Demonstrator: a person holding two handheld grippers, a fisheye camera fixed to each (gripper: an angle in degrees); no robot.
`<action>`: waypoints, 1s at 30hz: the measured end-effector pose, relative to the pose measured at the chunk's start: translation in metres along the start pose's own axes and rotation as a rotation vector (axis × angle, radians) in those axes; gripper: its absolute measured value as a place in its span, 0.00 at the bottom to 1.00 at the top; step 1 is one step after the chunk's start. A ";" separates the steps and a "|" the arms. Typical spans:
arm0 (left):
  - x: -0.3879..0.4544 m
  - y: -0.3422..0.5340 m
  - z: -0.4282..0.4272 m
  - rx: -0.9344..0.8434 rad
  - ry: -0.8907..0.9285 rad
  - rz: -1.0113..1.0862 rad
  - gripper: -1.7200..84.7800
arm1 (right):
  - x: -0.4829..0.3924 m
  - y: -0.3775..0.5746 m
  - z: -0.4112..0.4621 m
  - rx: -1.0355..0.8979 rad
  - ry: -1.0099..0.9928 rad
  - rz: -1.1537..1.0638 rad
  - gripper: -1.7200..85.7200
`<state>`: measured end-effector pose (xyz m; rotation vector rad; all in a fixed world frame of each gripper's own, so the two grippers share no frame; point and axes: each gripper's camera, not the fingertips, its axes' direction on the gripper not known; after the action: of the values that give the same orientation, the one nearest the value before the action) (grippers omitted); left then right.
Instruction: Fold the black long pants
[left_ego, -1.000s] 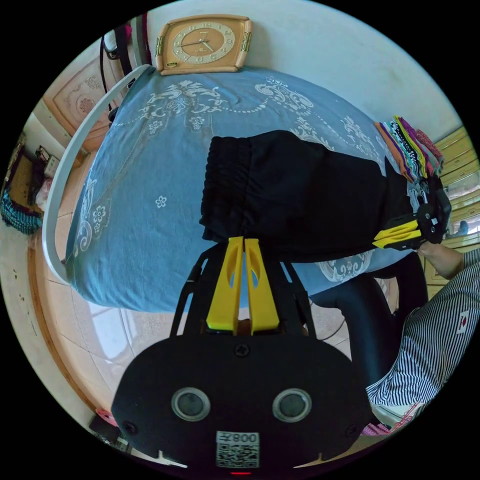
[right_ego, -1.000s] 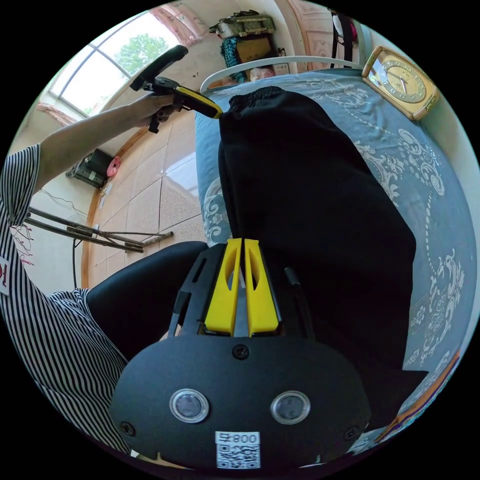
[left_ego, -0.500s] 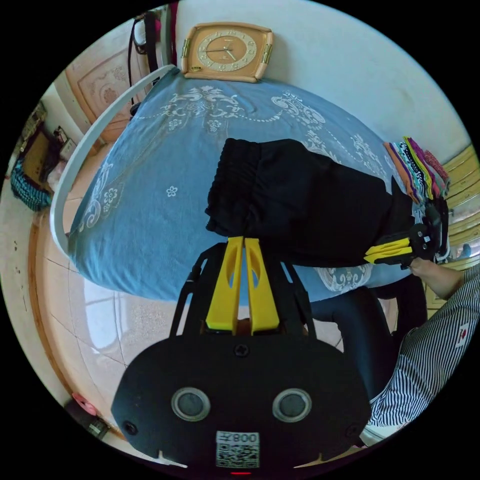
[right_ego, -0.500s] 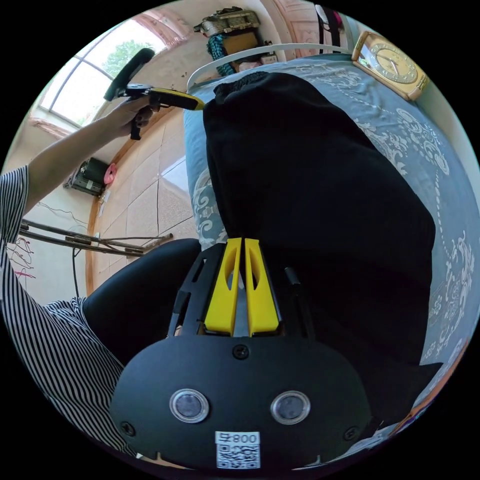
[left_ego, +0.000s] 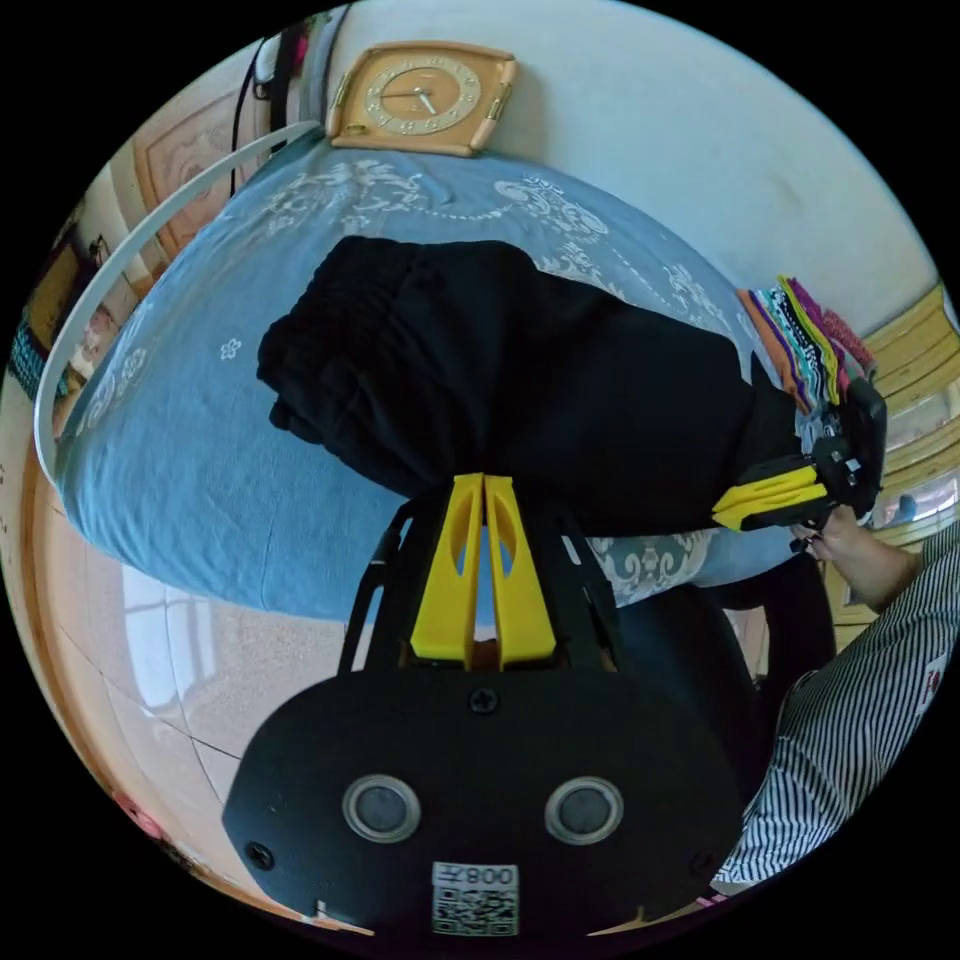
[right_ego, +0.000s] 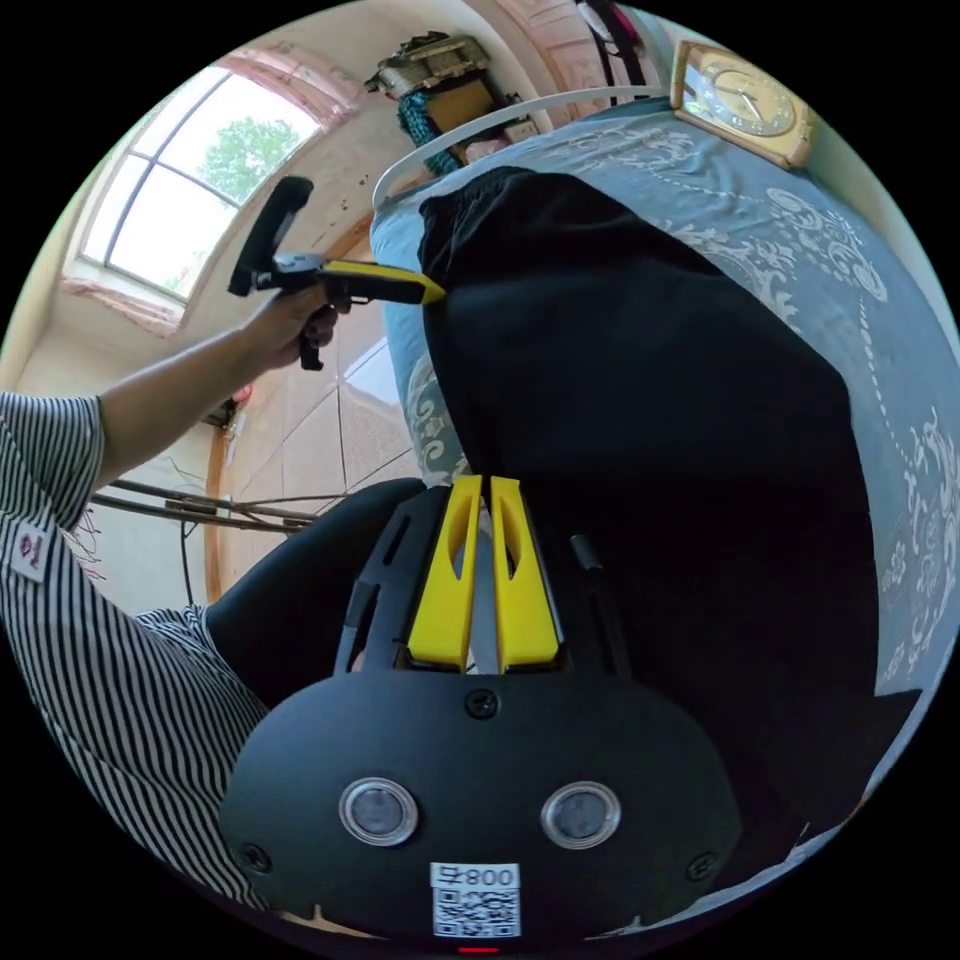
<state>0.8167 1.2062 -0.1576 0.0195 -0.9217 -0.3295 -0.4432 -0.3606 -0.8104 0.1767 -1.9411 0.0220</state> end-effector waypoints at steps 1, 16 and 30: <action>0.003 0.001 -0.004 0.002 0.013 -0.024 0.02 | 0.003 0.005 -0.004 0.011 -0.005 0.011 0.02; 0.129 -0.003 -0.090 0.173 0.146 0.038 0.03 | 0.112 0.138 -0.031 0.061 0.101 0.291 0.02; 0.381 -0.107 -0.078 -0.065 0.295 0.527 0.10 | 0.300 0.288 -0.134 0.244 0.341 0.869 0.09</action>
<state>1.0614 0.9854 0.0744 -0.2259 -0.5934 0.1327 -0.4656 -0.0962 -0.4633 -0.4903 -1.5362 0.8093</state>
